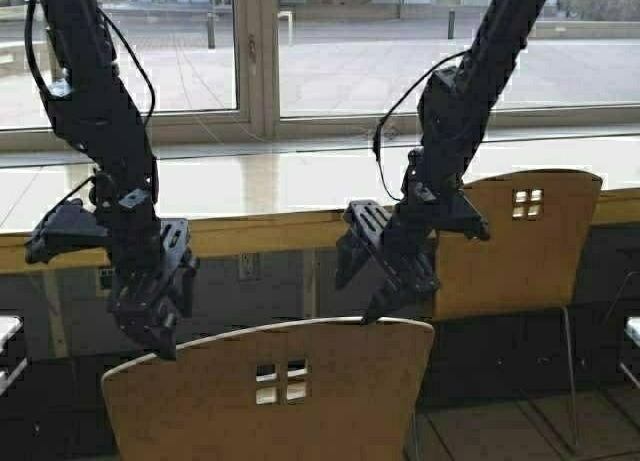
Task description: Push the chairs under the table
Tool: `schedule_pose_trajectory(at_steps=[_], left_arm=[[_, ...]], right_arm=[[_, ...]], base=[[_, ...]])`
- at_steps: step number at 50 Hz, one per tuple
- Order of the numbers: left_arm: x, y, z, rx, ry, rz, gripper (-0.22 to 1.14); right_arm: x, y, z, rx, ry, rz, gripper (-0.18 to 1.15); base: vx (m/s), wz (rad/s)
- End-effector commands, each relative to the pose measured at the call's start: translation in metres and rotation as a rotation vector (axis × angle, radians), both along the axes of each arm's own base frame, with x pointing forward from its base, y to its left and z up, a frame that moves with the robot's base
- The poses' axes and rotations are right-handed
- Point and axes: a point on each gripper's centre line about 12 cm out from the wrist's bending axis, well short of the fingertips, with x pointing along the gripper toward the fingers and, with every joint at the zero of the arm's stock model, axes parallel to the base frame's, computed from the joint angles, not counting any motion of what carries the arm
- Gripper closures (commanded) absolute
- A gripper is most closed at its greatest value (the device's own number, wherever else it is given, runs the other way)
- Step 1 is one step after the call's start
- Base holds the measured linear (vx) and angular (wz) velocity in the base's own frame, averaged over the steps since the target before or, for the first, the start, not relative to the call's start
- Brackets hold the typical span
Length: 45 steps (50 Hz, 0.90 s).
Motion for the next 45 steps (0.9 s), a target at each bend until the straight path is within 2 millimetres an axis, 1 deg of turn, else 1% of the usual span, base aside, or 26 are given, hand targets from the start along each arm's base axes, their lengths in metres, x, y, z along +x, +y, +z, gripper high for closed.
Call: schedule_pose_trajectory(at_steps=[1, 8, 15, 19, 26, 31, 34, 37, 39, 42, 45], left_arm=[[0.007, -0.005, -0.002, -0.007, -0.01, -0.004, -0.07], [0.009, -0.008, -0.012, -0.005, 0.004, -0.008, -0.07], [0.013, -0.01, -0.022, -0.005, 0.013, -0.009, -0.07], [0.016, -0.011, -0.03, -0.005, 0.022, -0.012, -0.07], [0.015, -0.015, -0.044, -0.016, 0.051, -0.022, -0.07], [0.013, -0.016, -0.053, -0.019, 0.072, -0.025, -0.06], [0.014, -0.016, -0.056, -0.018, 0.075, -0.026, -0.04], [0.015, -0.017, -0.058, -0.018, 0.075, -0.026, 0.03], [0.017, -0.017, -0.059, -0.019, 0.074, -0.025, 0.11], [0.019, -0.018, -0.061, -0.02, 0.069, -0.025, 0.27], [0.021, -0.02, -0.061, -0.024, 0.067, -0.026, 0.48]], right_arm=[[0.004, 0.004, 0.002, 0.012, -0.008, 0.003, 0.04], [0.004, 0.005, -0.01, 0.013, 0.012, 0.001, 0.04], [-0.001, 0.005, -0.029, 0.01, 0.048, 0.001, 0.04], [-0.004, 0.003, -0.042, 0.0, 0.069, 0.001, 0.04], [-0.009, 0.002, -0.06, -0.002, 0.103, 0.008, 0.04], [-0.009, 0.004, -0.067, 0.003, 0.113, 0.013, 0.04], [-0.008, 0.005, -0.07, 0.006, 0.114, 0.017, 0.06], [-0.006, 0.006, -0.072, 0.006, 0.111, 0.022, 0.11], [-0.005, 0.006, -0.073, 0.007, 0.109, 0.022, 0.19], [-0.002, 0.007, -0.074, 0.011, 0.105, 0.022, 0.35], [0.0, 0.009, -0.075, 0.013, 0.101, 0.024, 0.58]], base=[[0.05, 0.02], [0.04, 0.02], [0.03, 0.02], [0.04, 0.01], [0.04, 0.01], [0.04, 0.02], [0.04, 0.02], [0.03, 0.02], [0.03, 0.02], [0.02, 0.02], [0.02, 0.02]])
